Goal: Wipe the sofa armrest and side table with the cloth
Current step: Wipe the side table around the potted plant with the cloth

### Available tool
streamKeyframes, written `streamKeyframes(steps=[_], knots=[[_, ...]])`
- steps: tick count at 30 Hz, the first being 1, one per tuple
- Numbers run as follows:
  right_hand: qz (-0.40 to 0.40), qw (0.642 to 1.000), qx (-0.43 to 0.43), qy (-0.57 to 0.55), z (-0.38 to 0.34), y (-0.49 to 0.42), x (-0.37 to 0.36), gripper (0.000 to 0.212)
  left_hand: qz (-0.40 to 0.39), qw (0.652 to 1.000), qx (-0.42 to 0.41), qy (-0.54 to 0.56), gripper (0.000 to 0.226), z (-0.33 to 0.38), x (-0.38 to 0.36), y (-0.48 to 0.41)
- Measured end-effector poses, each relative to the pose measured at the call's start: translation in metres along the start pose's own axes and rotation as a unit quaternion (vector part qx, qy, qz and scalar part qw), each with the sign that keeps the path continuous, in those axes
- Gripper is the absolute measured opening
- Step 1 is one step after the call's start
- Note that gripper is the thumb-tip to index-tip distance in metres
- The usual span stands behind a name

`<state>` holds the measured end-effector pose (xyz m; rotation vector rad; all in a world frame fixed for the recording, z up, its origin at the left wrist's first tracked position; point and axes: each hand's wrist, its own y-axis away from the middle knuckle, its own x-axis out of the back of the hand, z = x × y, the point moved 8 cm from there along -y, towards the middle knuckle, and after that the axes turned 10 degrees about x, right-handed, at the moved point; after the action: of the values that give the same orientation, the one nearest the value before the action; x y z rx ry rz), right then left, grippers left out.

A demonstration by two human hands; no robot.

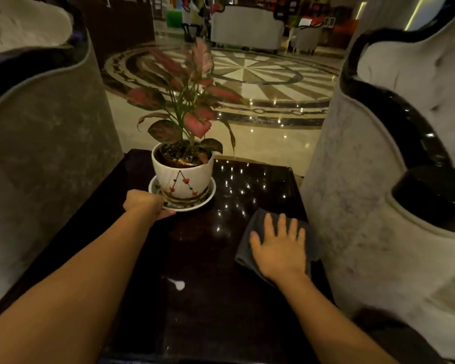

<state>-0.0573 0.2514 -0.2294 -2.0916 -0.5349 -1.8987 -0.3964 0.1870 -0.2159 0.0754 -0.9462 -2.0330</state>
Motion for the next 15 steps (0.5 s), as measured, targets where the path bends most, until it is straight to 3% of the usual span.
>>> streamKeyframes(steps=[3, 6, 15], knots=[[0.005, 0.993, 0.118, -0.003, -0.046, 0.062, -0.014, 0.078, -0.016, 1.0, 0.01, -0.017, 0.052, -0.008, -0.006, 0.016], [-0.01, 0.988, 0.156, 0.008, -0.04, 0.101, -0.015, 0.077, -0.04, 0.998, 0.007, -0.053, 0.044, -0.017, -0.015, 0.033], [-0.014, 0.999, 0.023, 0.021, -0.014, 0.1, -0.008, 0.077, -0.113, 0.983, -0.058, -0.13, 0.039, -0.02, -0.044, 0.059]])
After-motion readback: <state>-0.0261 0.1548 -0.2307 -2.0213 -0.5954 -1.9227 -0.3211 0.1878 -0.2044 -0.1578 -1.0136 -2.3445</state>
